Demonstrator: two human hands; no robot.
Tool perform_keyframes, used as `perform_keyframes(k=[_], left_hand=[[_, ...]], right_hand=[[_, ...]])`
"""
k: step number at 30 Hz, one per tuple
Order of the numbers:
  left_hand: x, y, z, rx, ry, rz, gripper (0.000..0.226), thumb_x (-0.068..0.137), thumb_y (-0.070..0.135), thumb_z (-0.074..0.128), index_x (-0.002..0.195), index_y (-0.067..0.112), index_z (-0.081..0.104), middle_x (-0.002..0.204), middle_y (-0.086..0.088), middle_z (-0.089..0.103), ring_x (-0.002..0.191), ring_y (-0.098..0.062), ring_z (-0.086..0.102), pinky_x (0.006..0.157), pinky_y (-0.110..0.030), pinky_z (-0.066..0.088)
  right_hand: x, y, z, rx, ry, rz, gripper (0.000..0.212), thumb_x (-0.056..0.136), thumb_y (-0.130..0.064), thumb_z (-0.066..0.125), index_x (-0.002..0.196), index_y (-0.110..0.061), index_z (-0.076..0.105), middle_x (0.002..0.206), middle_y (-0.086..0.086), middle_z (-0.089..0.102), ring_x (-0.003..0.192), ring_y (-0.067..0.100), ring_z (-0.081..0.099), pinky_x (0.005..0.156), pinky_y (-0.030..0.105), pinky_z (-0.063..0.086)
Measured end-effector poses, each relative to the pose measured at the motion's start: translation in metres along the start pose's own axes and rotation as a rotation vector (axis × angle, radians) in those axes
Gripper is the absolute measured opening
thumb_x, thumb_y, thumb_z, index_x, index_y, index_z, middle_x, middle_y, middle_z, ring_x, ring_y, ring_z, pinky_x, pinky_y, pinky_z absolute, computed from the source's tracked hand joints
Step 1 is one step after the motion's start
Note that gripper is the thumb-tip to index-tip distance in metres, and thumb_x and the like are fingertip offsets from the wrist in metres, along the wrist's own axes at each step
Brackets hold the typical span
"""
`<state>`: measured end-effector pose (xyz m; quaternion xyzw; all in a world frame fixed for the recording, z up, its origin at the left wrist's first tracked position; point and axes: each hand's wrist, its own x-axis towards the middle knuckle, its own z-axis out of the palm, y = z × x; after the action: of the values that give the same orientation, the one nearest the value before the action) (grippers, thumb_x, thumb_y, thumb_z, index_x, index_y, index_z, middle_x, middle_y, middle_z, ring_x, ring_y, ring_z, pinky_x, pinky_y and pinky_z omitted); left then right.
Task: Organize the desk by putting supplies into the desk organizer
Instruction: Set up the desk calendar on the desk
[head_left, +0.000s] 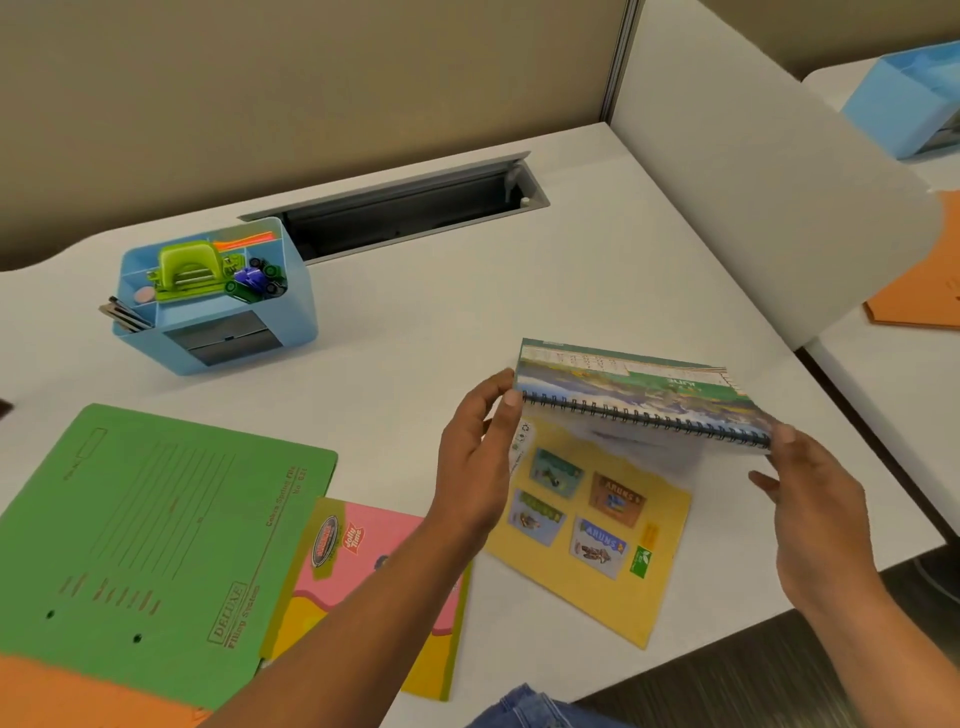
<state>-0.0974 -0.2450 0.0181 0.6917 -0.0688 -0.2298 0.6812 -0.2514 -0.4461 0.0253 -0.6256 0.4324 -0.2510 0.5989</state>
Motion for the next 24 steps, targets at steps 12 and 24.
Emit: perform_keyframes(k=[12, 24], left_hand=[[0.019, 0.040, 0.003, -0.062, -0.069, 0.198, 0.042, 0.092, 0.037, 0.044, 0.132, 0.026, 0.052, 0.112, 0.031, 0.064, 0.110, 0.015, 0.054, 0.082, -0.003, 0.042], [0.070, 0.078, -0.009, 0.083, -0.005, 0.141, 0.023, 0.100, 0.040, 0.035, 0.110, 0.045, 0.055, 0.089, 0.040, 0.063, 0.086, 0.023, 0.055, 0.064, -0.002, 0.044]], right_hand=[[0.010, -0.015, 0.021, 0.026, -0.140, -0.312, 0.037, 0.098, -0.040, 0.030, 0.130, -0.032, 0.048, 0.114, -0.031, 0.060, 0.108, -0.007, 0.054, 0.081, 0.013, 0.045], [0.052, -0.051, 0.058, 0.040, -0.207, -0.297, 0.047, 0.092, -0.047, 0.034, 0.131, -0.028, 0.052, 0.122, -0.018, 0.062, 0.110, -0.007, 0.056, 0.073, 0.005, 0.040]])
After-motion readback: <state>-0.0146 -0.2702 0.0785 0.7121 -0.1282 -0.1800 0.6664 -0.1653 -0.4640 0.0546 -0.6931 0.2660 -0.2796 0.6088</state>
